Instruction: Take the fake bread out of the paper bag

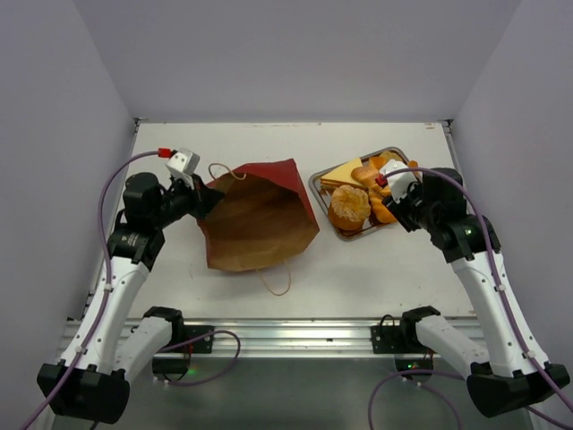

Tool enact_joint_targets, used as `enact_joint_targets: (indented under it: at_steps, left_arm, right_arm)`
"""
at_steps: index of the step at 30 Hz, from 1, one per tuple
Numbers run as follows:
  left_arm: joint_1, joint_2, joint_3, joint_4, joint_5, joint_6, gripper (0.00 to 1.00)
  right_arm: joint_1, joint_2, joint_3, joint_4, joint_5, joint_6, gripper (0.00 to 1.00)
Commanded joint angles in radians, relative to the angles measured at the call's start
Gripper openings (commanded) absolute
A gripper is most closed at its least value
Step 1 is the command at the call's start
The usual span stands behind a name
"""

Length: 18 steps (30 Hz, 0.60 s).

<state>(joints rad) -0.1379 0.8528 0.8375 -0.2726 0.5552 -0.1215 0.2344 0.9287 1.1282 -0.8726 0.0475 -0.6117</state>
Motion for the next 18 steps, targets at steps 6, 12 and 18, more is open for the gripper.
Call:
enact_joint_targets:
  at_steps: [6, 12, 18]
  left_arm:
    - [0.023, 0.259, 0.257, -0.020, -0.167, -0.504, 0.00]
    - [0.138, 0.448, 0.295, 0.038, -0.004, -0.808, 0.00]
    - [0.253, 0.646, 0.321, 0.173, 0.132, -0.860, 0.00]
  right_arm:
    - [-0.003, -0.011, 0.059, 0.021, -0.147, 0.101, 0.43]
    - [-0.004, -0.021, 0.051, 0.024, -0.159, 0.112, 0.43]
    - [-0.004, -0.025, 0.038, 0.030, -0.172, 0.124, 0.43]
